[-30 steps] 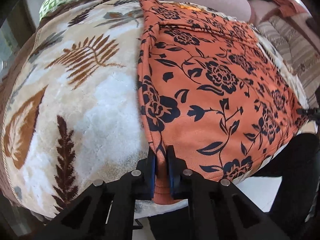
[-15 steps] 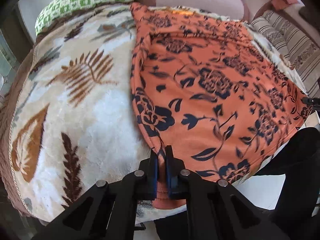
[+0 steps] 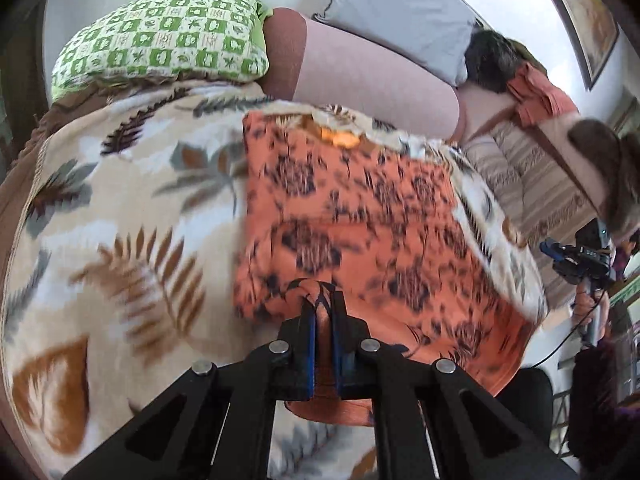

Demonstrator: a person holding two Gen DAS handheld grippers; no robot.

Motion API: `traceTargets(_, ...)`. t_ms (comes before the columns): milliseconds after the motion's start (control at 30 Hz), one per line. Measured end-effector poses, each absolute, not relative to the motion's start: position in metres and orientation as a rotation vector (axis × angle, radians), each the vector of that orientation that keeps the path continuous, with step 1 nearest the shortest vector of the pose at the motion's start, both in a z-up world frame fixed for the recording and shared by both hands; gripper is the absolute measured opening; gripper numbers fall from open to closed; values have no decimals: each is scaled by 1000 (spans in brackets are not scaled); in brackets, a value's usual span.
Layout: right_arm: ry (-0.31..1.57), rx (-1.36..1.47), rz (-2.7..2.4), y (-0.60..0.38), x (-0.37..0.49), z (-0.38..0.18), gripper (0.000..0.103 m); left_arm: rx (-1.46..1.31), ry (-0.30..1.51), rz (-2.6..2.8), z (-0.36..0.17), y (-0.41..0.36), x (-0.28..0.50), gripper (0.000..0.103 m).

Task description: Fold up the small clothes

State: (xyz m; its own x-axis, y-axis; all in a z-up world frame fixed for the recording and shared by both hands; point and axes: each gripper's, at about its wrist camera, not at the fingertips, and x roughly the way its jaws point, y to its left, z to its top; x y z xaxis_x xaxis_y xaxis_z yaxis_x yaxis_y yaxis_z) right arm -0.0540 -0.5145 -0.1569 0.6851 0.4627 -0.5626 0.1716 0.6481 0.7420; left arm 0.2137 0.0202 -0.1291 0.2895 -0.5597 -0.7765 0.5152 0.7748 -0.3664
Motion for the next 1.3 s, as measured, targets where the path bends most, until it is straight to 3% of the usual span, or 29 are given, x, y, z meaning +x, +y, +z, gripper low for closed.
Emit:
traceTargets(100, 801, 894, 146, -540, -10, -158, 12, -23, 1076, -706, -134, 2, 250, 6)
traceTargets(267, 1000, 869, 129, -542, 32, -188, 16, 34, 1073, -713, -154, -9, 253, 6)
traceTargets(467, 1188, 740, 95, -515, -34, -223, 16, -29, 1070, -693, -163, 26, 210, 6)
traceTargets(500, 1201, 740, 78, -514, -49, -229, 21, -36, 1067, -688, -162, 30, 205, 6)
traceTargets(567, 1222, 736, 50, -510, -76, -235, 47, -48, 1061, -683, -157, 37, 191, 6)
traceTargets(600, 1234, 748, 36, -508, -89, -239, 75, -48, 1059, -684, -156, 38, 185, 6)
traceTargets(633, 1231, 772, 29, -507, -98, -244, 79, -45, 1058, -684, -155, 38, 179, 6)
traceTargets(833, 1195, 867, 75, -494, -118, -261, 78, -50, 1062, -670, -153, 38, 158, 6)
traceTargets(900, 1244, 854, 45, -481, -110, -272, 77, -55, 1062, -664, -153, 40, 155, 6)
traceTargets(967, 1290, 825, 51, -464, -101, -286, 68, -60, 1060, -657, -153, 43, 153, 6)
traceTargets(1000, 1306, 809, 51, -455, -100, -291, 58, -64, 1060, -654, -153, 46, 152, 6)
traceTargets(1067, 1315, 694, 32, -440, -99, -287, 21, -67, 1062, -649, -153, 50, 153, 6)
traceTargets(1100, 1299, 669, 55, -435, -100, -281, 7, -67, 1063, -647, -153, 53, 154, 6)
traceTargets(1300, 1028, 750, 139, -462, -88, -214, 7, -87, 1066, -639, -146, 55, 181, 6)
